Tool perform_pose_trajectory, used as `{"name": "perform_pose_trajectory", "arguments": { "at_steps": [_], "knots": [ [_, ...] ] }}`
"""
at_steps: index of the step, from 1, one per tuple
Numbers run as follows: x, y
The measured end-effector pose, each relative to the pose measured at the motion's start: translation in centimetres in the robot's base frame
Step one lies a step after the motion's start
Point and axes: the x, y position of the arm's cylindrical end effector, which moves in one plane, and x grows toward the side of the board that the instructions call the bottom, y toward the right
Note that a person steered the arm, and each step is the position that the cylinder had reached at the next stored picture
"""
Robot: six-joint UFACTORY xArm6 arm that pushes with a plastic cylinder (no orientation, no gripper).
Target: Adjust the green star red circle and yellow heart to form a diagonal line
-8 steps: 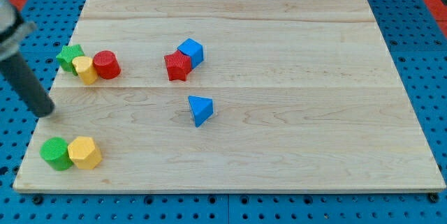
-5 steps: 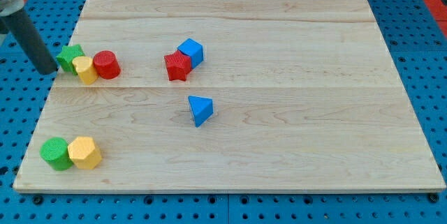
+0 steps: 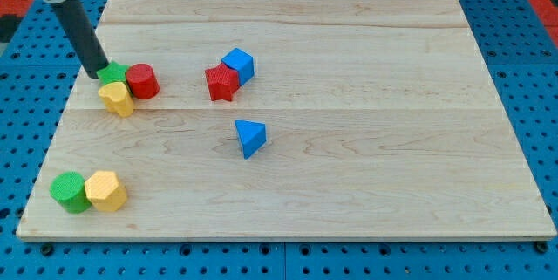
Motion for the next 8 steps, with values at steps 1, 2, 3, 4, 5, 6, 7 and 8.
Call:
{"name": "perform_pose_trajectory", "arguments": {
  "at_steps": [1,2,3,4,5,6,7,8],
  "knots": [
    [-0.8,1.1],
    [-0.7,3.9],
    [0.4,4.2],
    [2.7,4.2],
    [4.3,4.5],
    [5.1,4.3],
    [6.5,2.3],
    [7.0,6.0]
  ]
}}
